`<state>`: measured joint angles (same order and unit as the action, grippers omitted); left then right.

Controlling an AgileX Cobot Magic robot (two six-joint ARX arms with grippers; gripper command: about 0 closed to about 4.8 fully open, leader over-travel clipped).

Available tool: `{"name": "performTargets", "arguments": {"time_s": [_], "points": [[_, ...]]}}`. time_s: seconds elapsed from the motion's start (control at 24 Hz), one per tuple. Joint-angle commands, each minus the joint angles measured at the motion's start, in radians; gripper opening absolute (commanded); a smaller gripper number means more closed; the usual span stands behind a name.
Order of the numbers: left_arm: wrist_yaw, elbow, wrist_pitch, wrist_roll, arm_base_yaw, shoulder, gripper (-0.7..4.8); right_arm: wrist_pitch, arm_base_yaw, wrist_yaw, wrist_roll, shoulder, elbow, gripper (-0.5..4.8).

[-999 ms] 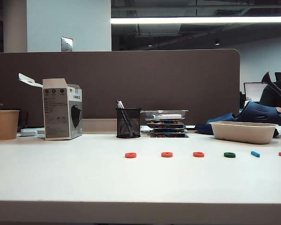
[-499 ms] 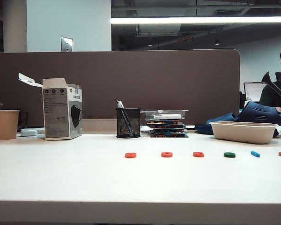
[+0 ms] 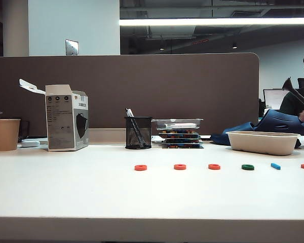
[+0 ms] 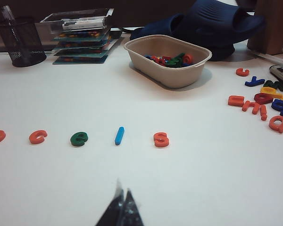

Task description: Select the appropriate letters from the row of letter magnets placed on the table to arrange into the word "cool".

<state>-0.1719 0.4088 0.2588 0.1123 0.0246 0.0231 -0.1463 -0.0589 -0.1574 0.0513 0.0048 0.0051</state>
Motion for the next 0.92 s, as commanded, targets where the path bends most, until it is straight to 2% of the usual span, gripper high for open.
{"name": "performTargets", "arguments": {"time_s": [0.04,0.12,0.17,0.29,0.42,0.67,0.92], "points": [[-0.039,0.182,0.193,-0.067,0.0,0.062,-0.05,0.016,0.001,-0.001,0.0,-0.006,-0.004,-0.05],[-0.04,0.316,0.298,-0.13,0.0,0.123,-0.05,0.016,0.001,-0.001,0.0,-0.006,-0.004,-0.05],[-0.043,0.458,0.413,-0.167,-0.001,0.197,-0.05,0.016,0.002,-0.001,0.0,-0.006,-0.004,-0.05],[-0.101,0.734,0.649,-0.192,0.0,0.366,-0.05,0.016,0.001,-0.001,0.0,-0.006,-0.004,-0.05],[-0.14,0.924,0.834,-0.201,0.004,0.496,-0.05,0.016,0.001,0.0,0.0,-0.006,-0.004,-0.05],[-0.179,1.141,0.975,0.037,0.143,0.666,-0.05,0.016,0.0,0.002,0.0,-0.006,-0.004,-0.05],[-0.18,1.205,1.038,0.253,0.297,0.804,-0.05,0.016,0.0,0.003,0.0,-0.006,-0.004,-0.05]]}}
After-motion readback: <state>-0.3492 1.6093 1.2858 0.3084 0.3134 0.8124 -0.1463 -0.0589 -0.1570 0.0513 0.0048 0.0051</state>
